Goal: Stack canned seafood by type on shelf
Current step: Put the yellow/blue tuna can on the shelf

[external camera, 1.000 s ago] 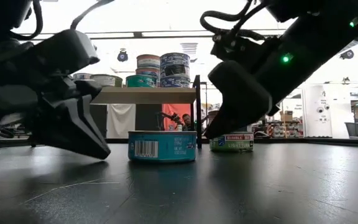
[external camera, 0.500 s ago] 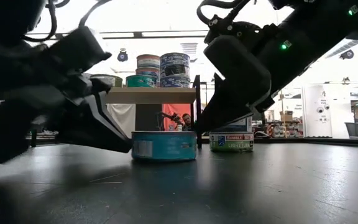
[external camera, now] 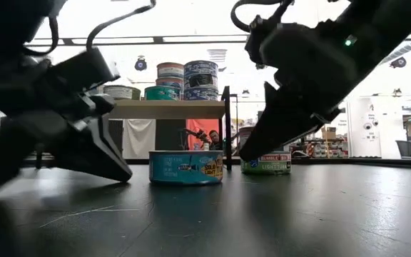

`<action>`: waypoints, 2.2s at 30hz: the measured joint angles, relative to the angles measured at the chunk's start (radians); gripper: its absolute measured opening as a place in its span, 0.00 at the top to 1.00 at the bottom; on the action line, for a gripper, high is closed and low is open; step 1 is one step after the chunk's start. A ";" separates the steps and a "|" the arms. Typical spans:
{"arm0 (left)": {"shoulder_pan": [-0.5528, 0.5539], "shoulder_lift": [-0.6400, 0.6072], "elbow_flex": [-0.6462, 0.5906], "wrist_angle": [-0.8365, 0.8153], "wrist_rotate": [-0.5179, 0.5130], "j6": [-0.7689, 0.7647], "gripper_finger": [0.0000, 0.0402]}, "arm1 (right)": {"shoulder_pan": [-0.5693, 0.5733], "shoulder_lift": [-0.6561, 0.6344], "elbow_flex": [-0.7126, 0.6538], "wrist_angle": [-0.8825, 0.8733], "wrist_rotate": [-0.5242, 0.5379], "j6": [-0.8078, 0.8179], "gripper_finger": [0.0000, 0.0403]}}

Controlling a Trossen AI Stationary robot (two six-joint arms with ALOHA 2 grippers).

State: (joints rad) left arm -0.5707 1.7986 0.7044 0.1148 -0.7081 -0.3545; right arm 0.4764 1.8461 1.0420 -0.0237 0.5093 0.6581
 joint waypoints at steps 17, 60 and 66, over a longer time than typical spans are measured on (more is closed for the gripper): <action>0.014 0.000 0.000 0.143 -0.074 0.080 1.00 | -0.047 0.115 0.035 0.104 0.027 -0.081 0.97; 0.050 -0.051 0.041 0.095 -0.014 0.277 1.00 | -0.137 0.116 0.180 -0.286 0.082 -0.022 0.97; 0.061 -0.073 -0.022 0.224 0.100 0.309 1.00 | -0.158 0.086 0.179 -0.283 0.032 -0.101 0.97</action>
State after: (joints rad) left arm -0.5098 1.7255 0.6819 0.3384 -0.6079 -0.0455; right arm 0.3183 1.9323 1.2213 -0.3071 0.5416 0.5566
